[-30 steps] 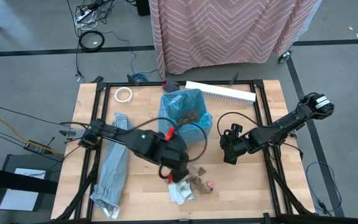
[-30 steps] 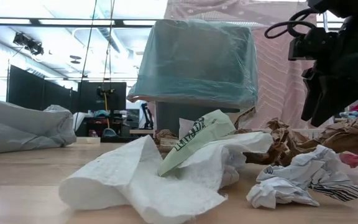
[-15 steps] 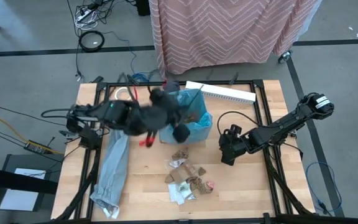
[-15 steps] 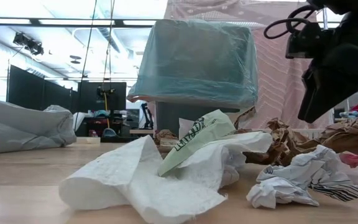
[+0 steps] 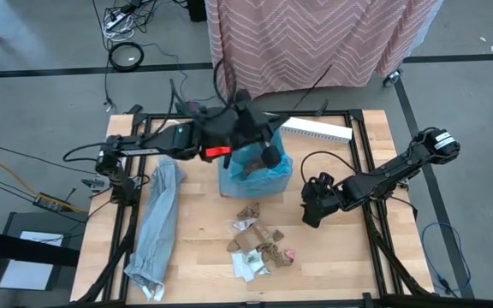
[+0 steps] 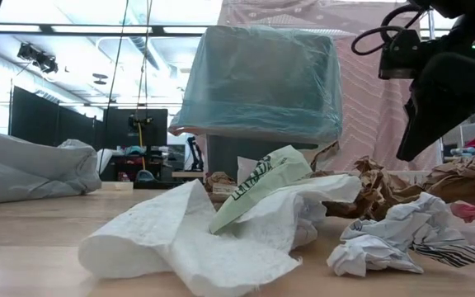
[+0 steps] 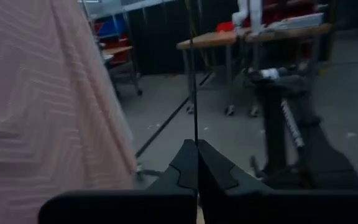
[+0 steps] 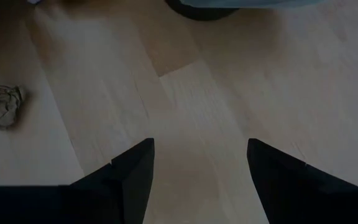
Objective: Place trash/remove bag and relplace
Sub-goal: Put the black zip tie into the trash bin
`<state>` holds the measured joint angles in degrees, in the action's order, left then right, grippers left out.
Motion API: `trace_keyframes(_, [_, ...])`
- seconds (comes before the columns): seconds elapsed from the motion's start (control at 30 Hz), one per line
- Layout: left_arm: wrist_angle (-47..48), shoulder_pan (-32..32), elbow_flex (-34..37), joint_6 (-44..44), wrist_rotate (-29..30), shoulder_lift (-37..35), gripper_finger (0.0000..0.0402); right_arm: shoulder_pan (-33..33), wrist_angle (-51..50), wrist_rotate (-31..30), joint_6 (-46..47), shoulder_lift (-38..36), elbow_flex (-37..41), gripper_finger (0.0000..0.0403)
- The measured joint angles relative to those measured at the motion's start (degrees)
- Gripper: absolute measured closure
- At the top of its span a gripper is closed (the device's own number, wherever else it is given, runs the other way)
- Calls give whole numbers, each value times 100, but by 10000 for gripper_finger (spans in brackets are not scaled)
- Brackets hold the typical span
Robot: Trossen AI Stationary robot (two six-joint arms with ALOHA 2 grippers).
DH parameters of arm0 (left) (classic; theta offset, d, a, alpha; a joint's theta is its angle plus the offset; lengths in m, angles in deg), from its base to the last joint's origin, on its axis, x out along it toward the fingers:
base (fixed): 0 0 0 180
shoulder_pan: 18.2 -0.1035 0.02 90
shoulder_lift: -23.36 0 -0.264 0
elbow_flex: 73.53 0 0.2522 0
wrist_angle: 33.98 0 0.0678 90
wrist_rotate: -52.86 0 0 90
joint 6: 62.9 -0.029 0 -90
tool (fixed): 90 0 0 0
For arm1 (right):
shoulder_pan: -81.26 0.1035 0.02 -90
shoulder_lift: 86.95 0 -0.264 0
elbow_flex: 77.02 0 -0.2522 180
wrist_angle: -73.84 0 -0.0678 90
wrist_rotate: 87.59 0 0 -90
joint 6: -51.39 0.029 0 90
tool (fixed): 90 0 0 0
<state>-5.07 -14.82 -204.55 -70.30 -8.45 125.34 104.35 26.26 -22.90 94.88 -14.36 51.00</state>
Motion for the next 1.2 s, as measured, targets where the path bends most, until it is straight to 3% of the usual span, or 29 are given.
trace_keyframes(0.2, [-2307, -46, 2247, 143, -94, -928, 399, 6, -8, 49, -2, -1, 0, 161])
trace_keyframes(0.33, [-4491, -185, 4064, 401, -574, -1713, 399, 4, 45, 83, -3, 1, 2, 161])
trace_keyframes(0.43, [-5973, -260, 5292, 802, -583, -1836, 399, 4, 70, 93, -5, 1, 2, 161])
trace_keyframes(0.53, [-6674, -256, 6122, 1191, -517, -1707, 399, 2, 73, 103, -5, 1, 2, 161])
trace_keyframes(0.67, [-6988, -198, 6649, 1535, -275, -1730, 399, 2, 76, 104, -7, 1, 2, 161])
trace_keyframes(0.87, [-6623, 26, 6799, 1539, 201, -1623, 399, -7, 103, 102, -11, 1, 2, 161])
trace_keyframes(1.2, [-7032, 153, 7124, 1658, 328, -1348, 398, -7, 138, 93, -14, 1, 2, 161])
